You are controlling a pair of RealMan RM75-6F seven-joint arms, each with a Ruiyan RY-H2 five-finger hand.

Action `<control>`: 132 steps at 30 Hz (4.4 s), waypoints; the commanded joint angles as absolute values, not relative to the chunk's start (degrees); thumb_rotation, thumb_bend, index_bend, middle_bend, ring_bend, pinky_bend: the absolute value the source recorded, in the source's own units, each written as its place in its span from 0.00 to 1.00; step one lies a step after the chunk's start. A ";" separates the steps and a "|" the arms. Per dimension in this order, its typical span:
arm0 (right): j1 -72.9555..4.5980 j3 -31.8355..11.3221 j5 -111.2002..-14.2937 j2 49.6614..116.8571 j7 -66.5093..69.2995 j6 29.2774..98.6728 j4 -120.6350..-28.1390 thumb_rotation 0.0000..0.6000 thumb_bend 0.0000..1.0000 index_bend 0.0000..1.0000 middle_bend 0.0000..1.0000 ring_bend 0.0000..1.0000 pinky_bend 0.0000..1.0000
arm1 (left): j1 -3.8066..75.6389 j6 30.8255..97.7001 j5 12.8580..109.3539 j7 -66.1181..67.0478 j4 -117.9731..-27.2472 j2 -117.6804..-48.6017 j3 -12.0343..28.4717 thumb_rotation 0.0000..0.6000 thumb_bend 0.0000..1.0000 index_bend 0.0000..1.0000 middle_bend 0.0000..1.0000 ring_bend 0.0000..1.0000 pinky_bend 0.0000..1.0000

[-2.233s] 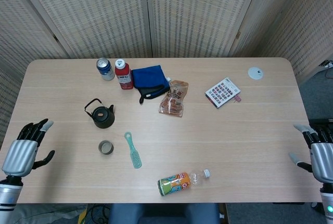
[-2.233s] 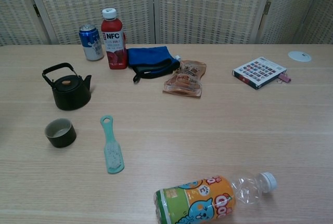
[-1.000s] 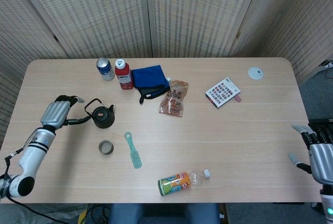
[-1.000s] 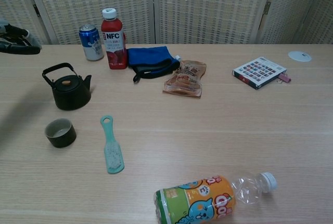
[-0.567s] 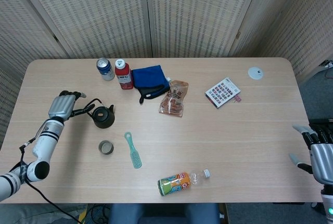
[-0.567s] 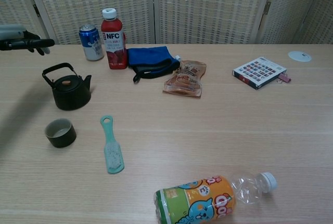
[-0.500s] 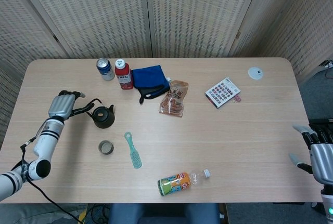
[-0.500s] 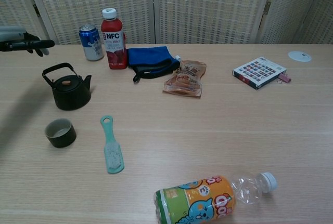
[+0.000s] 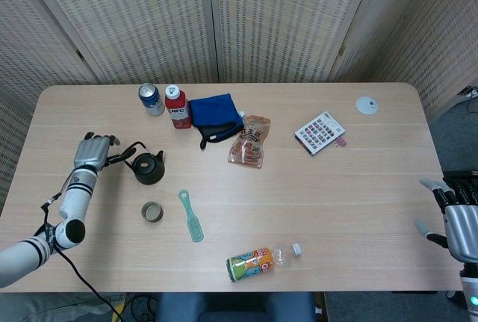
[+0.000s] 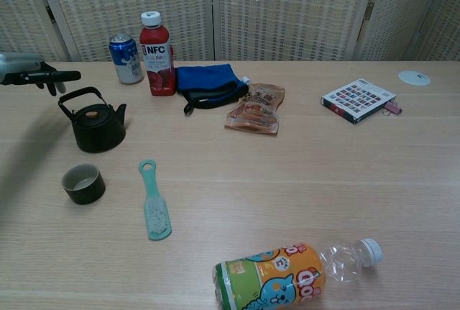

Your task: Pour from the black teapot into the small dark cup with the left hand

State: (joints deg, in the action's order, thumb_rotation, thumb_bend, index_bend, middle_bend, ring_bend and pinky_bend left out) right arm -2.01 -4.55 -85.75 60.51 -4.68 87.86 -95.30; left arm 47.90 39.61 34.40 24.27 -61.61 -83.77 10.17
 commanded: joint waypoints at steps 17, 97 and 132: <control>-1.23 -4.44 -85.22 60.62 -3.39 88.54 -94.11 1.00 0.15 0.24 0.29 0.16 0.18 | 49.24 37.48 37.97 20.81 -61.16 -86.11 10.29 0.00 0.07 0.35 0.33 0.25 0.03; -0.84 -5.53 -86.40 62.18 -2.21 91.25 -92.09 1.00 0.15 0.24 0.27 0.16 0.18 | 42.36 50.36 65.19 15.69 -77.17 -82.80 6.57 0.60 0.06 0.08 0.19 0.17 0.03; -1.18 -5.83 -86.23 62.55 -1.70 90.87 -91.44 1.00 0.15 0.24 0.27 0.16 0.18 | 42.73 49.85 63.33 15.96 -63.59 -86.80 8.94 0.86 0.06 0.09 0.19 0.17 0.03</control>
